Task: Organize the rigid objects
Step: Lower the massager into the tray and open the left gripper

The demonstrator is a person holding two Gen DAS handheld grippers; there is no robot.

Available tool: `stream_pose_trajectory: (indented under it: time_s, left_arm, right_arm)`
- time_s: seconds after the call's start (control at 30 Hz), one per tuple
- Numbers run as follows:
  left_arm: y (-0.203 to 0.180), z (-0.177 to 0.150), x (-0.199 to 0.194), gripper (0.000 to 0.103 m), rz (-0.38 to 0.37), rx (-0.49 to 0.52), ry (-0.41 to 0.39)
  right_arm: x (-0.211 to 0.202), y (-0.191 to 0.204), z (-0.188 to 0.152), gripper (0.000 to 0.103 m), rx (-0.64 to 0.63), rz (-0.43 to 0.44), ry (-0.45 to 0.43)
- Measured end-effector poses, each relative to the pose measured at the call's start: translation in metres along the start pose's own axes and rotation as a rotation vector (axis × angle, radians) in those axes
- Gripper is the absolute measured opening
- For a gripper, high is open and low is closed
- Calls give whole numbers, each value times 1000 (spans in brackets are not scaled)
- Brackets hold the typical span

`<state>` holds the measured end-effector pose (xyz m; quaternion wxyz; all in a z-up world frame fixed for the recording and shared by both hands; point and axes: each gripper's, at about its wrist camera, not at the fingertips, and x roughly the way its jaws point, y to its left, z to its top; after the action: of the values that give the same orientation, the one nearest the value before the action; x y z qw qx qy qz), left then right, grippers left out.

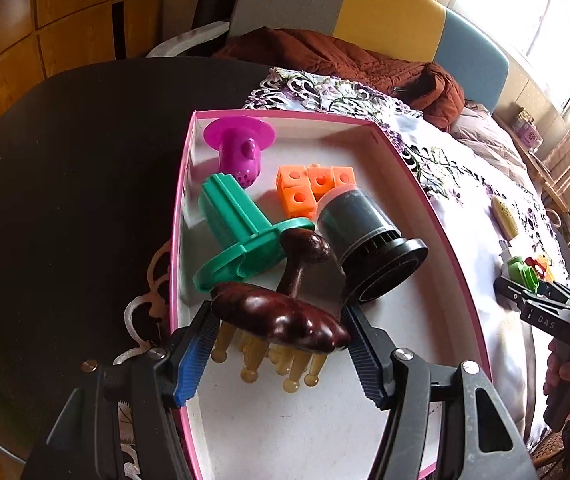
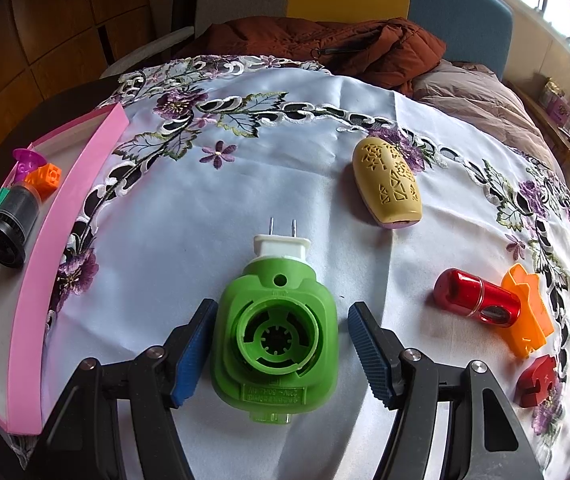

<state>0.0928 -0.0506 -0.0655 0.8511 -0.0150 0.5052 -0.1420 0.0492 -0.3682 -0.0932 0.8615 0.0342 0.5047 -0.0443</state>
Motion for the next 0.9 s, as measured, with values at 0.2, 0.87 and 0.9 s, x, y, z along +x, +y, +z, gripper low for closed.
stream_pose_trajectory:
  time_s: [0.2,0.87,0.9]
  left_arm:
    - [-6,-3,-4,76,16,27,-12]
    - [-11,-12,-54,78,77,56,-105]
    - [-11,-12,-55,78,77,55,-107]
  right_arm:
    - [0,0,0,67,0,1,0]
    - [1,-2,2,73,9,-12,1]
    - [0,-2,2,73,5,-16,-1]
